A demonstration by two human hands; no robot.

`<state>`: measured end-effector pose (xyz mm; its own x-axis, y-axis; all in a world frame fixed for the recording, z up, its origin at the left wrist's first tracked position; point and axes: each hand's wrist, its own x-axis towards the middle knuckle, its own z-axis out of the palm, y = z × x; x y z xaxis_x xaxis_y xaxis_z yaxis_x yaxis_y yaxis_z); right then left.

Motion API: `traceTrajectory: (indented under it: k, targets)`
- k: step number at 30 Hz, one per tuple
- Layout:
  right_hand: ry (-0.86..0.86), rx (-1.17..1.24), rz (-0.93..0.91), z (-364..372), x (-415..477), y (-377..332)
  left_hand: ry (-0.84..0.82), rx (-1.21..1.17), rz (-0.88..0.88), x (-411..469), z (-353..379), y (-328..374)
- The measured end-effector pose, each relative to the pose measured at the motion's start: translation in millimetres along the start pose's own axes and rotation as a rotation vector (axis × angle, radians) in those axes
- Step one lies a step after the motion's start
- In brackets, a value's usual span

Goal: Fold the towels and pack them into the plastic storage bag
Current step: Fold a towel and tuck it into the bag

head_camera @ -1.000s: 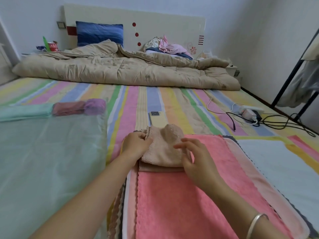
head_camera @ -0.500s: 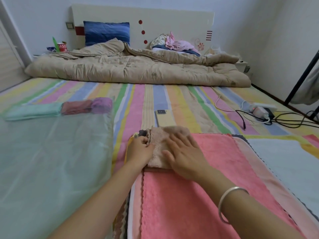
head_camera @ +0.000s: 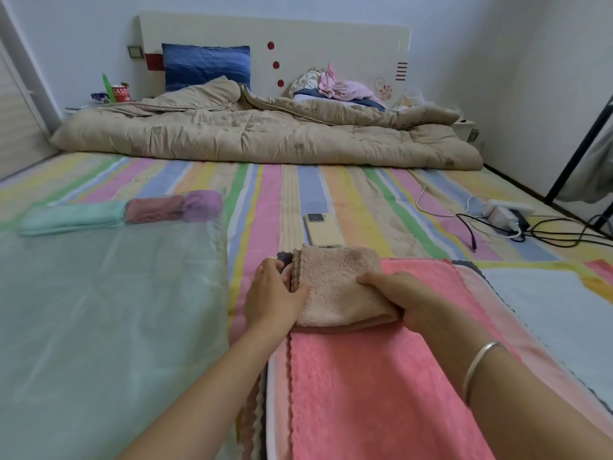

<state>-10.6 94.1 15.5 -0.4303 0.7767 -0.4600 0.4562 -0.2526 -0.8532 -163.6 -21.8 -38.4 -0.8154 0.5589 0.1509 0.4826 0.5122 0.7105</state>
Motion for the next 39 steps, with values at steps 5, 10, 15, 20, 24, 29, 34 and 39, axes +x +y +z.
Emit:
traceTrajectory:
  k: [5, 10, 15, 20, 24, 29, 34, 39]
  targets:
    - [-0.149, 0.195, -0.158, 28, -50, -33, -0.124, -0.258, -0.122, 1, -22, 3]
    - [-0.344, 0.288, -0.203, 74, -109, -64, -0.743, -1.249, -0.453, -28, -101, -17]
    - [-0.499, 0.272, -0.111, 128, -139, -40, -0.741, -1.46, -0.533, -67, -182, -82]
    - [-0.371, -0.221, -0.141, 203, -138, 26, -0.656, -1.135, -0.696, -99, -227, -166]
    - [-0.184, -0.579, -0.391, 250, -151, 53, -0.574, -0.749, -0.642, -122, -235, -199]
    - [-0.022, -1.032, -0.771, 289, -181, 57, -0.514, -0.734, -0.454, -131, -243, -183]
    - [-0.038, -1.038, -0.681, 308, -207, 46, -0.733, -1.156, -0.494, -131, -277, -170]
    - [-0.069, -0.781, -0.594, 293, -203, 50, -0.588, -1.115, -0.452, -136, -278, -207]
